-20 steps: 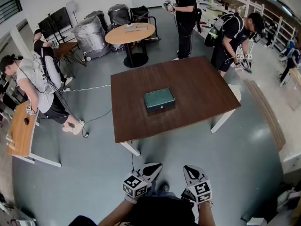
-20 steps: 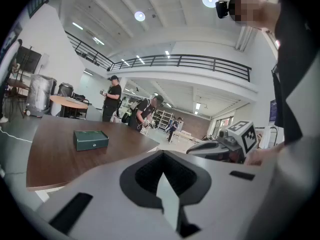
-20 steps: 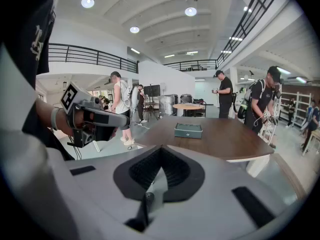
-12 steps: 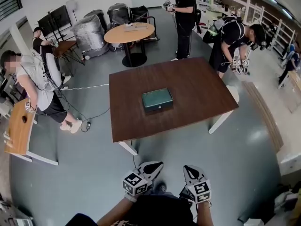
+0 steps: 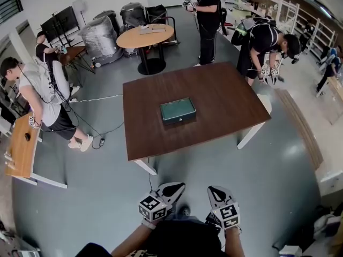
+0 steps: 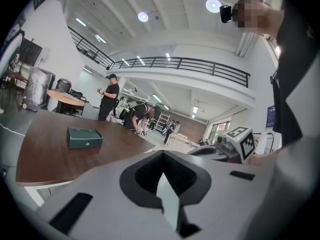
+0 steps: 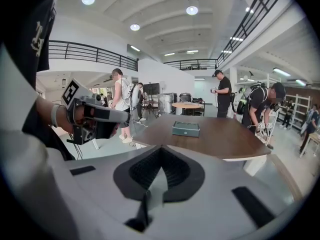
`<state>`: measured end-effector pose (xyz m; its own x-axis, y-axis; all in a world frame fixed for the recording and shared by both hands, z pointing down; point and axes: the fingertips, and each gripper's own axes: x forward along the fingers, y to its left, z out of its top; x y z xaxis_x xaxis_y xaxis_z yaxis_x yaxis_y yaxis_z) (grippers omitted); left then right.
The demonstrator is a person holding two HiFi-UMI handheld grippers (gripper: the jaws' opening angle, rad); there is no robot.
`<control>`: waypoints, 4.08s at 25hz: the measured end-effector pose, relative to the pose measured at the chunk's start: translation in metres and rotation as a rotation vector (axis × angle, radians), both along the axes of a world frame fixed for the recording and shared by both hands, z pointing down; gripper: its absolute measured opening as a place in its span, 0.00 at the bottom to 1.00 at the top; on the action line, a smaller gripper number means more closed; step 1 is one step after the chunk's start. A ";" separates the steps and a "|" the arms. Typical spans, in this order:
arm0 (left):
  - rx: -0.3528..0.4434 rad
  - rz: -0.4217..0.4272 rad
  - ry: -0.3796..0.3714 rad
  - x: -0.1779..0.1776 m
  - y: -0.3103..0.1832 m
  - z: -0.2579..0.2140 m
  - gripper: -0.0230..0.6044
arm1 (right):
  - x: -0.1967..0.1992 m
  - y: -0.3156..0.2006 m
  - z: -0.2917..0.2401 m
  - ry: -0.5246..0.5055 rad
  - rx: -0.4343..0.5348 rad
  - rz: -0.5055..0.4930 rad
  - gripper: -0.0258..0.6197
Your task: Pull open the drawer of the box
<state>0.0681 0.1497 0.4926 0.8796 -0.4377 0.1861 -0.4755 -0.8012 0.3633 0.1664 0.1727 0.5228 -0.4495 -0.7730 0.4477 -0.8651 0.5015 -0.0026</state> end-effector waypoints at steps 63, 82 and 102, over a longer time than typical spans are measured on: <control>-0.054 0.039 0.008 -0.022 -0.160 -0.007 0.05 | -0.036 -0.166 -0.009 0.025 -0.044 -0.014 0.02; -0.072 -0.012 0.049 -0.093 -0.244 -0.001 0.05 | -0.098 -0.238 -0.008 0.089 -0.067 -0.039 0.02; -0.077 -0.096 0.125 -0.239 -0.286 0.000 0.05 | -0.266 -0.277 -0.009 0.318 -0.058 -0.256 0.02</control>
